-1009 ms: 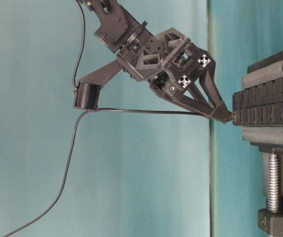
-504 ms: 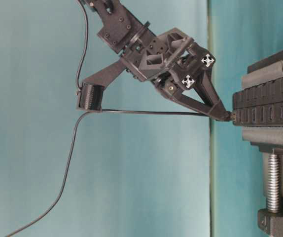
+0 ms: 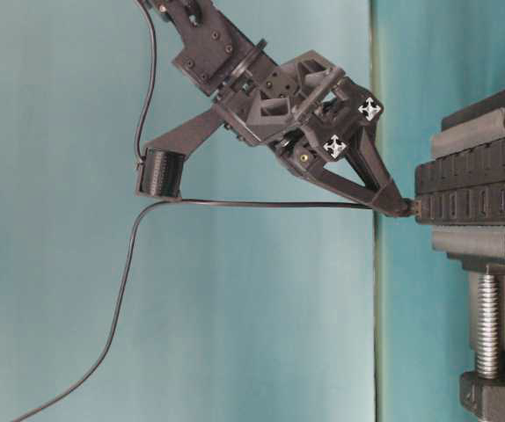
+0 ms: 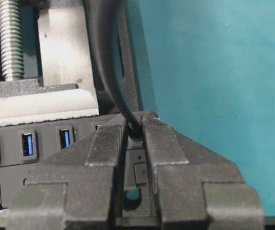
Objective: Insert the USB into the second port from the front of the fixed hub.
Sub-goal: 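Pull the gripped USB plug straight out of the end port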
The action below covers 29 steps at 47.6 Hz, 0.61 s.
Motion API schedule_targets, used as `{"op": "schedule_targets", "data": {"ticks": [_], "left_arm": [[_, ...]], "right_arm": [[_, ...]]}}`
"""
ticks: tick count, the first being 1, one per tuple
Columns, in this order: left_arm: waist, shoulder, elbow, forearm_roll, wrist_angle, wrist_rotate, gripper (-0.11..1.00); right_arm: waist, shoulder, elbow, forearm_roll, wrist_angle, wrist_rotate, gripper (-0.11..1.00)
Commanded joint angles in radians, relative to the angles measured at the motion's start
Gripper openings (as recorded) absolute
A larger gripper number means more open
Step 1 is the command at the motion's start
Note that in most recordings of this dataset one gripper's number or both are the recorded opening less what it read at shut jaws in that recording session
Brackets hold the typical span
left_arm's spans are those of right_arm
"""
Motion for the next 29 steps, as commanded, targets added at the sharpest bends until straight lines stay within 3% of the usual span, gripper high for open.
{"op": "schedule_targets", "data": {"ticks": [1,29], "left_arm": [[0.002,0.006,-0.011,0.002,-0.005,0.0,0.0],[0.002,0.005,-0.014,0.002,-0.009,0.0,0.01]], "right_arm": [[0.003,-0.025,-0.026,-0.002,-0.008,-0.005,0.1],[0.005,-0.121,-0.044,0.011,0.049,0.006,0.09]]}}
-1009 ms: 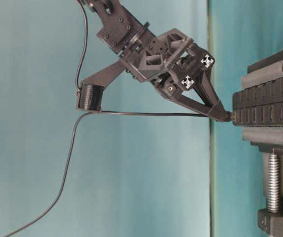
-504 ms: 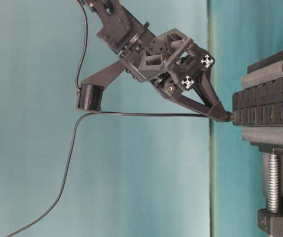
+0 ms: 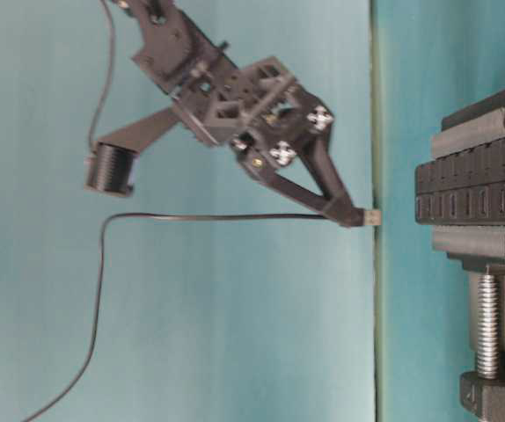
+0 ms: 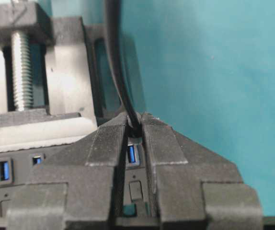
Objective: Insert the USB into the second port from the front of the fixed hub.
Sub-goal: 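Pull the gripped USB plug straight out of the end port, then carry the USB plug along the hub to the second port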
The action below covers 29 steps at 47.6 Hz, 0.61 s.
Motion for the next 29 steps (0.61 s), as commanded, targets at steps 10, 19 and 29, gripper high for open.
{"op": "schedule_targets", "data": {"ticks": [10,19,29], "left_arm": [[0.002,0.005,-0.012,0.003,-0.009,-0.002,0.01],[0.002,0.006,-0.012,0.002,-0.009,-0.002,0.01],[0.002,0.005,-0.011,0.002,-0.009,-0.002,0.01]], "right_arm": [[0.021,-0.086,-0.025,0.02,0.058,0.026,0.09],[0.035,-0.109,-0.025,0.02,0.06,0.034,0.09],[0.041,-0.112,-0.023,0.02,0.061,0.034,0.09]]}}
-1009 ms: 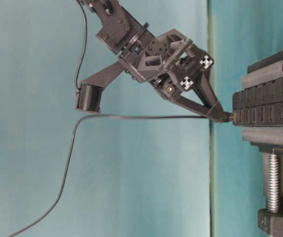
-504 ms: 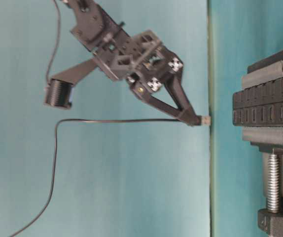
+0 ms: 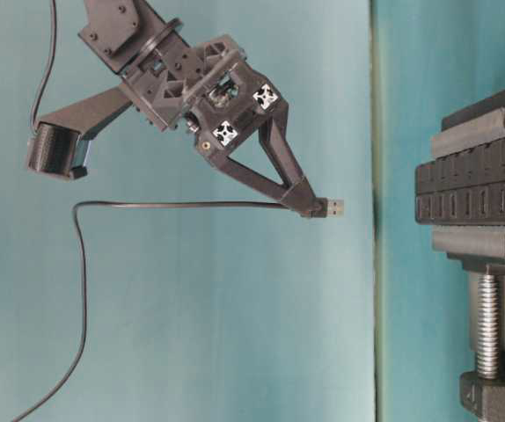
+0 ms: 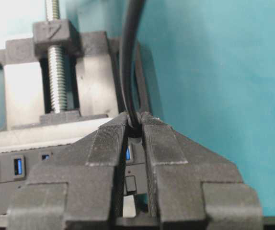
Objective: Insert the USB into the second port from the front of the fixed hub.
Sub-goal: 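Carry the USB plug along the hub to the second port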
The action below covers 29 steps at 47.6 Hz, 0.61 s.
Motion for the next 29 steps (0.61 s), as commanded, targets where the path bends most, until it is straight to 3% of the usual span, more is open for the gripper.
{"op": "schedule_targets", "data": {"ticks": [1,18,29], "left_arm": [[0.002,0.005,-0.011,0.002,-0.009,-0.002,0.01],[0.002,0.005,-0.012,0.002,-0.009,-0.002,0.01],[0.002,0.005,-0.011,0.0,-0.008,-0.002,0.01]], "right_arm": [[0.006,-0.032,-0.025,0.002,-0.003,0.012,0.09],[0.038,-0.038,-0.025,0.002,0.003,0.015,0.09],[0.083,-0.048,-0.023,0.003,0.026,0.061,0.09]]}}
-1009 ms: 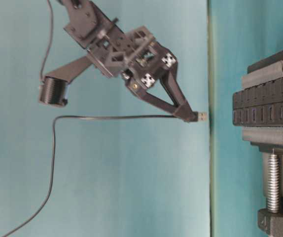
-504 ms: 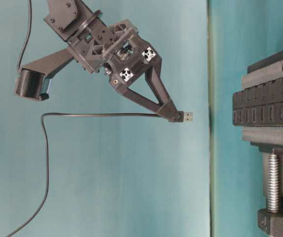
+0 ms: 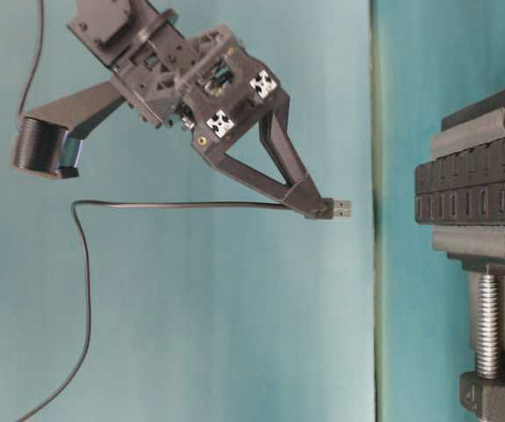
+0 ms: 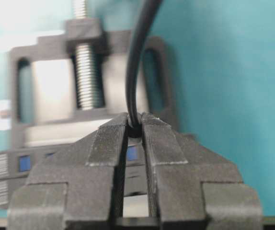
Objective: Insert the USB into the second port from the front of the fixed hub.
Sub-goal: 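Carry the USB plug along the hub to the second port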
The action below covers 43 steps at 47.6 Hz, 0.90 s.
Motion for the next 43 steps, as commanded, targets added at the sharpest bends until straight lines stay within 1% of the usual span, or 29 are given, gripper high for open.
{"op": "schedule_targets", "data": {"ticks": [1,10,26,43], "left_arm": [[0.002,0.005,-0.012,0.002,-0.009,-0.002,0.01],[0.002,0.006,-0.011,0.002,-0.009,-0.002,0.01],[0.002,0.005,-0.009,0.0,-0.009,-0.032,0.01],[0.002,0.005,-0.009,0.0,-0.011,-0.032,0.01]], "right_arm": [[0.023,-0.037,-0.021,0.002,0.002,0.028,0.09],[0.055,-0.035,-0.018,0.003,-0.005,0.055,0.09],[0.083,-0.002,-0.003,0.003,-0.008,0.063,0.09],[0.1,0.041,0.032,0.003,-0.081,0.107,0.09]]}}
